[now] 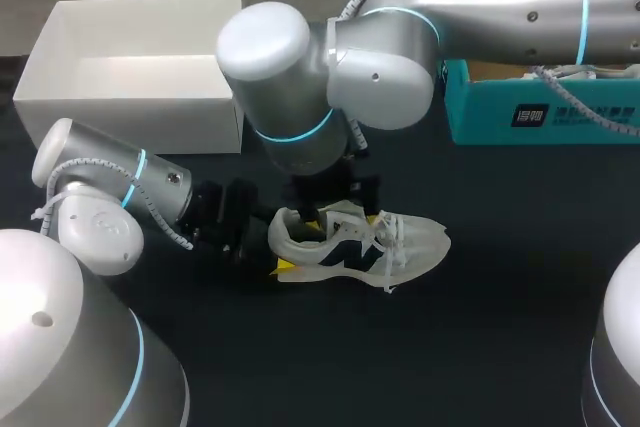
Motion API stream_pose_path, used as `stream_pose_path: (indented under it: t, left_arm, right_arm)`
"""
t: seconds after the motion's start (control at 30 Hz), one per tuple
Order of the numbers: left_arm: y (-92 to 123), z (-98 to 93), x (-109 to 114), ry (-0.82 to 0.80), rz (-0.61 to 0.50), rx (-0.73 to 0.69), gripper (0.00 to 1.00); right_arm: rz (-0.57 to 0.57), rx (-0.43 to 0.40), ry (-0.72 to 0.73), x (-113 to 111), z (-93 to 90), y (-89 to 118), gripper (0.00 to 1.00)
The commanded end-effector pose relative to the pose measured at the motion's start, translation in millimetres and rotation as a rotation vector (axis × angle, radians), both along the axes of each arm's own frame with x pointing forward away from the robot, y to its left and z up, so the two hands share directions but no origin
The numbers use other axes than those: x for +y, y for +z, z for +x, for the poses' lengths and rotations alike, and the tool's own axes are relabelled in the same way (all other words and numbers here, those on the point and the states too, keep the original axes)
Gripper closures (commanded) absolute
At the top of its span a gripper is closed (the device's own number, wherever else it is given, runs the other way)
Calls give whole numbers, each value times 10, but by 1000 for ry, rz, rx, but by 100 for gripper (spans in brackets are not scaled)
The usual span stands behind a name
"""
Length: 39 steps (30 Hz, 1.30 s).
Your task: Take the shoe out of the shoebox, open the shoe tongue, remove and reinsert the insole, then place the shoe into the shoebox
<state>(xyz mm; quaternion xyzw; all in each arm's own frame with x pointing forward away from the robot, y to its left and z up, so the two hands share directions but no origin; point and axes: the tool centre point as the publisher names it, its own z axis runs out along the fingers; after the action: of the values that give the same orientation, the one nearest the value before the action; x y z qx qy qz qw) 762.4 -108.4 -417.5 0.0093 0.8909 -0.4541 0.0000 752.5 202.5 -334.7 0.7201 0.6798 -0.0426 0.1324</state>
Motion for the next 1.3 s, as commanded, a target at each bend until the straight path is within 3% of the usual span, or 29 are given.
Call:
stream_pose_path:
  t: [0.03,0.1,0.23,0.33,0.37,0.4,0.73,0.97,1.03,1.1,1.17,1.3]
  left_arm:
    - [2,-11,-6,3,2,-2,100]
    - [2,-11,-6,3,2,-2,100]
    - [2,-11,-6,3,2,-2,100]
    - [2,-11,-6,3,2,-2,100]
    - [2,-11,-6,3,2,-2,100]
    - [2,-11,-6,3,2,-2,100]
    - [2,-11,-6,3,2,-2,100]
    - [2,-11,-6,3,2,-2,100]
    - [2,-11,-6,3,2,-2,100]
    - [2,-11,-6,3,2,-2,100]
    - [2,-11,-6,3,2,-2,100]
    - [2,-11,-6,3,2,-2,100]
  right_arm:
    - [19,0,-24,-94,-4,-32,31]
    - [28,14,-28,-108,9,-64,36]
    - [26,30,-23,-75,13,-110,33]
    - [23,29,-5,-8,-4,-84,20]
    - [24,28,1,13,-9,-71,4]
    - [25,27,7,28,-14,-58,0]
    - [-22,29,4,43,47,-157,0]
    - [-52,44,-30,-26,91,-236,7]
    - [-55,46,-34,-53,99,-249,12]
    - [-70,43,-50,-101,108,-237,28]
    - [-71,41,-60,-156,114,-208,35]
    - [-76,23,-79,-229,110,-112,40]
